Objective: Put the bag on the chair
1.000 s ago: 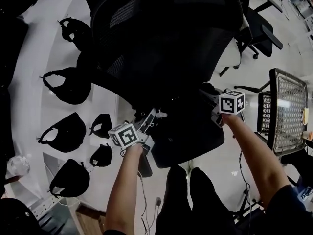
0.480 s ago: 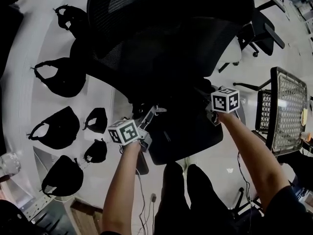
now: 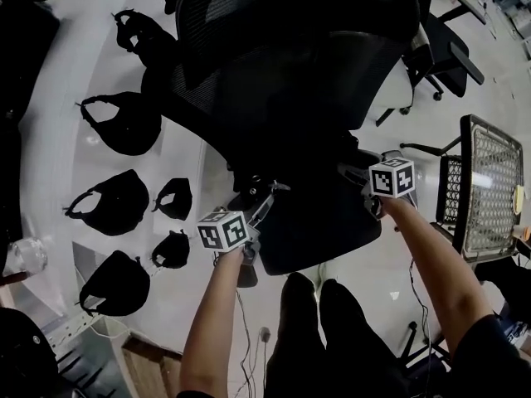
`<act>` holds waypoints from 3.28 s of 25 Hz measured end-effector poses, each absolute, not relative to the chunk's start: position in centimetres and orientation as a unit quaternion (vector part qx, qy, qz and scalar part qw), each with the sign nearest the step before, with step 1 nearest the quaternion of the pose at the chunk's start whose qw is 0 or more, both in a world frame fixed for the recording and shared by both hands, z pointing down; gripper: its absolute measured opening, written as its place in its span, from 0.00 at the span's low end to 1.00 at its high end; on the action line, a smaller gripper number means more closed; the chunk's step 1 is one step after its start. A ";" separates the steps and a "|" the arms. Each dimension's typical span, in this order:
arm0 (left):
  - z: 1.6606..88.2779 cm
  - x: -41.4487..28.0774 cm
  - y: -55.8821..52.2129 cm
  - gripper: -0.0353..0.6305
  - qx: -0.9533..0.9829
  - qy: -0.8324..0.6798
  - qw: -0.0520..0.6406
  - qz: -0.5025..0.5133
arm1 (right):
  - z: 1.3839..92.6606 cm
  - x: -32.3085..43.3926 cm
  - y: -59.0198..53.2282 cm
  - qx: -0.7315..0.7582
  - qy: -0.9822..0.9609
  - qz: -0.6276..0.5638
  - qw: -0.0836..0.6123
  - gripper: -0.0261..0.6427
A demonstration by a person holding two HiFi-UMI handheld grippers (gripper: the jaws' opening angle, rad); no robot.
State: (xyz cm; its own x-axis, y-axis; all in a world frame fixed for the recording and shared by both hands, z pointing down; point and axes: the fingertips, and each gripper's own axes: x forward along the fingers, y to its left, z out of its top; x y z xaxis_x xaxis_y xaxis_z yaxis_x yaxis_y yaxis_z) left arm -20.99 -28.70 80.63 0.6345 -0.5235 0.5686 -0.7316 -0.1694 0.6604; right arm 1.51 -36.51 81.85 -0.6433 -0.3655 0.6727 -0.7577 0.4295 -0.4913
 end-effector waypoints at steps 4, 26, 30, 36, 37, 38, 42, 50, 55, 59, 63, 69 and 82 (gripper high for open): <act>79.4 -21.6 -27.1 0.52 0.754 -0.427 0.484 0.121 | 79.2 3.0 -35.4 0.357 -0.813 0.398 0.230 0.55; 61.5 -12.2 -10.4 0.52 0.764 -0.454 0.458 0.015 | 59.3 9.2 -18.1 0.329 -0.877 0.309 0.167 0.55; 56.1 -7.6 -6.3 0.52 0.799 -0.444 0.406 -0.001 | 55.3 11.9 -13.9 0.350 -0.874 0.308 0.134 0.52; 51.6 -4.8 -1.4 0.52 0.785 -0.476 0.392 -0.060 | 54.2 14.9 -8.1 0.378 -0.852 0.348 0.097 0.47; 51.2 -4.6 -0.6 0.51 0.782 -0.482 0.390 -0.061 | 53.9 15.0 -7.3 0.379 -0.852 0.351 0.089 0.45; 50.8 -4.2 0.1 0.51 0.783 -0.486 0.385 -0.057 | 53.5 15.1 -6.7 0.378 -0.852 0.351 0.084 0.42; 49.2 -3.0 2.6 0.33 0.805 -0.483 0.344 -0.020 | 52.3 14.9 -5.1 0.372 -0.861 0.333 0.099 0.34; 42.6 -8.5 1.9 0.09 0.800 -0.539 0.262 -0.026 | 46.3 14.5 -5.6 0.391 -0.871 0.291 0.068 0.04; 39.1 -10.4 1.6 0.08 0.805 -0.544 0.235 -0.038 | 39.6 12.8 -5.2 0.396 -0.892 0.208 0.067 0.04; 38.9 -11.7 1.7 0.08 0.790 -0.566 0.231 -0.031 | 36.9 12.5 -6.0 0.409 -0.892 0.180 0.059 0.04; 39.0 -12.3 1.6 0.08 0.781 -0.584 0.220 -0.022 | 36.3 12.1 -6.0 0.401 -0.899 0.163 0.061 0.04; 37.9 -11.8 0.8 0.08 0.779 -0.594 0.198 -0.037 | 36.7 11.7 -5.6 0.382 -0.910 0.143 0.072 0.04; 38.4 -9.5 1.9 0.08 0.774 -0.605 0.185 -0.028 | 38.7 14.4 -5.7 0.392 -0.905 0.143 0.087 0.04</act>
State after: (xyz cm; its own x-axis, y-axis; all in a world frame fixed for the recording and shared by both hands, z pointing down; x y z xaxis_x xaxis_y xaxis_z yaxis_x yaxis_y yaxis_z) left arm -9.54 1.93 38.43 0.2654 -0.9471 0.1805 -0.9263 -0.1986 0.3201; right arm 14.41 -5.73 38.70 -0.6773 -0.6843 0.2702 -0.7343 0.6516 -0.1906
